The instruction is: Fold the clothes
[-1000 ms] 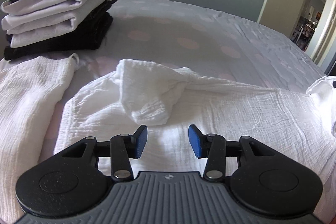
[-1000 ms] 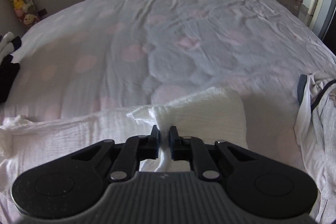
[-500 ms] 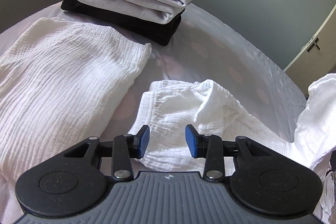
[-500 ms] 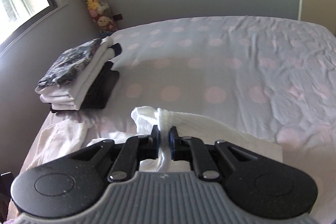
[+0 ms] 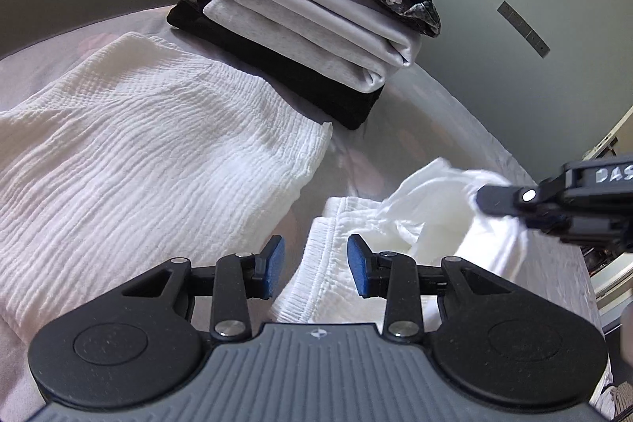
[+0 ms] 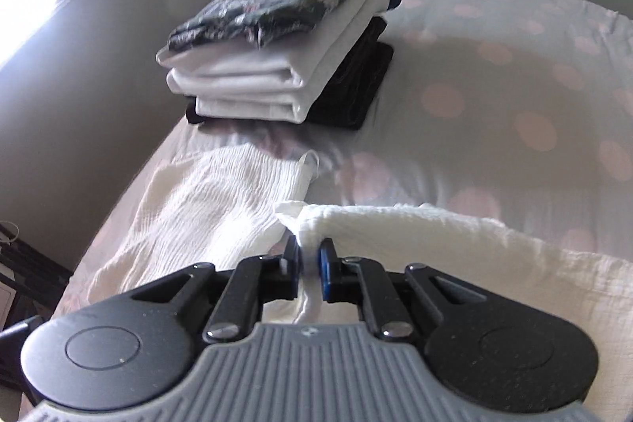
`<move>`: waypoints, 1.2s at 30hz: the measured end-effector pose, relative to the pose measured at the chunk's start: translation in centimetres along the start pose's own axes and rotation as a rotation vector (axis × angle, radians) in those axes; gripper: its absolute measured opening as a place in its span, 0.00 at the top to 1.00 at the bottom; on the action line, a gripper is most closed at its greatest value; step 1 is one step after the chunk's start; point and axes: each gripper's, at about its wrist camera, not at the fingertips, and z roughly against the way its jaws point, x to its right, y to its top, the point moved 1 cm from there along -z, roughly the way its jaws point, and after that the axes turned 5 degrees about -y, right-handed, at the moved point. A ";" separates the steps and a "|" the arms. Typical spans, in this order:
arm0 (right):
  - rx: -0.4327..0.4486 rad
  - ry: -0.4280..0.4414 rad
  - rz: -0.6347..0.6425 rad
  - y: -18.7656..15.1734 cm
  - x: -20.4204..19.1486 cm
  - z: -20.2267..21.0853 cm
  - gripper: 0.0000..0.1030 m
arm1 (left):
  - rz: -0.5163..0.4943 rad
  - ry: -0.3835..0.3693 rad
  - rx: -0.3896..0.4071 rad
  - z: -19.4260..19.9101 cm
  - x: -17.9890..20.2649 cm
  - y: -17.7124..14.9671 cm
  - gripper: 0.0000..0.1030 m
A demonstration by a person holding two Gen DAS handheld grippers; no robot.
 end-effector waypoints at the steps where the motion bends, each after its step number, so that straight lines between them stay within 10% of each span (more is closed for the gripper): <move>1: -0.019 0.004 0.002 -0.4 -0.3 -1.2 0.83 | 0.000 -0.003 0.006 -0.1 -0.1 0.0 0.61; 14: 0.058 -0.086 -0.065 -3.8 7.6 3.4 0.51 | -0.036 -0.043 -0.026 -1.1 1.2 -1.0 0.39; 25: 0.191 -0.371 -0.439 -23.7 24.8 14.1 0.47 | -0.079 0.130 -0.074 -2.3 3.0 -3.4 0.29; 36: 0.264 -0.219 -0.703 -30.2 28.4 12.2 0.40 | 0.033 0.121 -0.138 -1.8 3.2 -5.9 0.28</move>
